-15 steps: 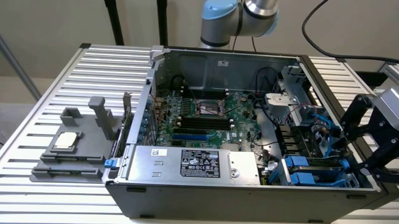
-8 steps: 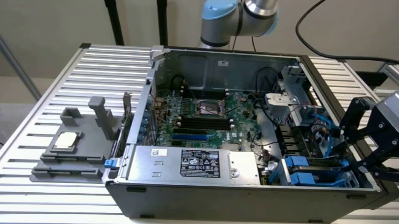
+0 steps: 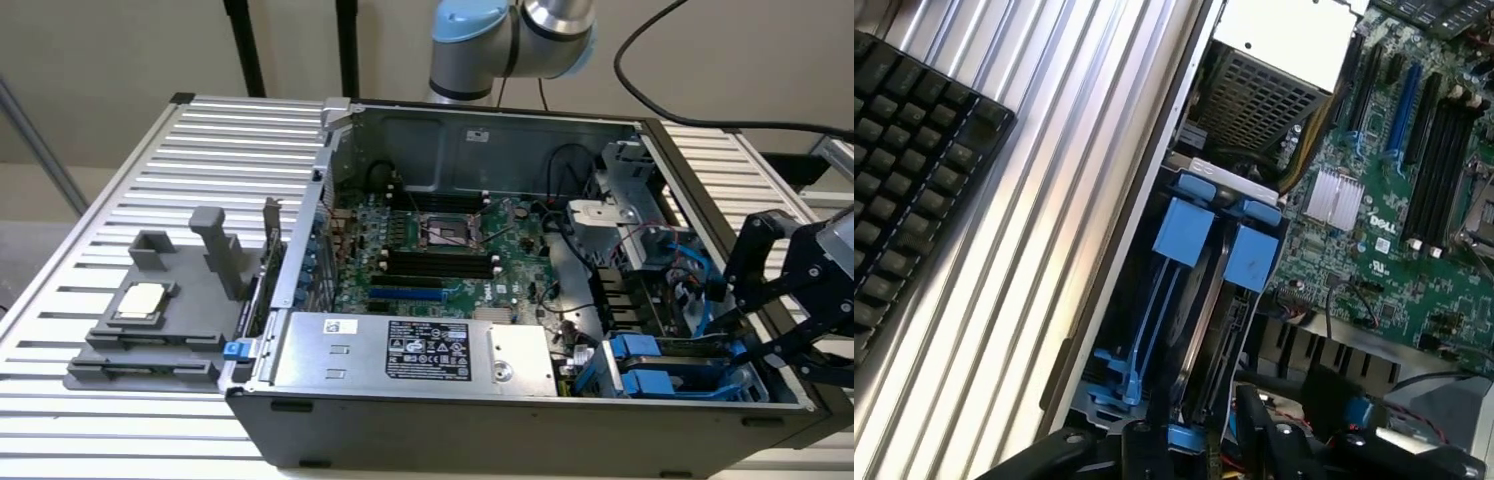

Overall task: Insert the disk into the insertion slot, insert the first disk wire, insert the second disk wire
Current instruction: 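Insert the first disk wire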

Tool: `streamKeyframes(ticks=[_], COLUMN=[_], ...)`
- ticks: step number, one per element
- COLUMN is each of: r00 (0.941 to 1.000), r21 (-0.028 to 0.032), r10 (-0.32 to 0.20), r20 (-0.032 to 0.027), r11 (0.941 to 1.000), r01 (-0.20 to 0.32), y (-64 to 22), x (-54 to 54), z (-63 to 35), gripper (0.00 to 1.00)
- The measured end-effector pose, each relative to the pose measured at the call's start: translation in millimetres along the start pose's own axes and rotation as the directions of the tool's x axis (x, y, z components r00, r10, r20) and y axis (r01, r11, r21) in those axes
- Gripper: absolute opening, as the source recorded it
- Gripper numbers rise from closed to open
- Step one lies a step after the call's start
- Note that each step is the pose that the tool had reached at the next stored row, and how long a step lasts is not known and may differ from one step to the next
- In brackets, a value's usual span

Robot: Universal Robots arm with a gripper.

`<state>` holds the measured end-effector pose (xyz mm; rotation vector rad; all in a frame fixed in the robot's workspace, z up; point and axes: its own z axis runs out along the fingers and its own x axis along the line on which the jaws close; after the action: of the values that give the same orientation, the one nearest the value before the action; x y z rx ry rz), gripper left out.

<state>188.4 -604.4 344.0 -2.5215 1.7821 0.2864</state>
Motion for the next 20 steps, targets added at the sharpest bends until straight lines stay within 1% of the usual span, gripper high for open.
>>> streamKeyframes(ticks=[1, 2, 6, 7, 8, 9, 10, 12, 13, 14, 15, 16, 18, 19, 20], r00=[1.0000, 0.9999, 0.9992, 0.9990, 0.9988, 0.9986, 0.9983, 0.9973, 0.9967, 0.9961, 0.9958, 0.9956, 0.9954, 0.9954, 0.9954], r21=[-0.0010, -0.0016, -0.0027, -0.0023, -0.0009, 0.0019, 0.0077, 0.0216, 0.0276, 0.0325, 0.0364, 0.0394, 0.0429, 0.0439, 0.0449], r10=[-0.009, -0.016, -0.039, -0.044, -0.048, -0.050, -0.052, -0.057, -0.059, -0.060, -0.061, -0.062, -0.063, -0.063, -0.064], r20=[0.0008, 0.0019, 0.0058, 0.0074, 0.0102, 0.0153, 0.0246, 0.0475, 0.0569, 0.0639, 0.0681, 0.0706, 0.0716, 0.0714, 0.0712], r11=[1.0000, 0.9999, 0.9992, 0.9990, 0.9988, 0.9987, 0.9986, 0.9982, 0.9980, 0.9978, 0.9976, 0.9974, 0.9973, 0.9972, 0.9972], r01=[0.009, 0.016, 0.039, 0.044, 0.048, 0.050, 0.052, 0.056, 0.057, 0.058, 0.059, 0.060, 0.060, 0.060, 0.060], y=[0.0, -0.1, -0.1, -0.1, -0.2, -0.3, -0.2, -0.2, -0.3, -0.3, -0.3, -0.3, -0.4, -0.3, 0.0], x=[-0.1, -0.1, 0.0, 0.0, 0.1, 0.1, 0.1, 0.2, 0.2, 0.3, 0.3, 0.3, 0.3, 0.3, 0.3], z=[0.1, 0.2, 0.7, 0.9, 1.2, 1.3, 1.4, 1.8, 2.0, 2.3, 2.6, 2.8, 2.9, 3.0, 3.0], gripper=[0.38, 0.31, 0.31, 0.31, 0.31, 0.31, 0.31, 0.31, 0.31, 0.31, 0.31, 0.31, 0.31, 0.29, 0.22])
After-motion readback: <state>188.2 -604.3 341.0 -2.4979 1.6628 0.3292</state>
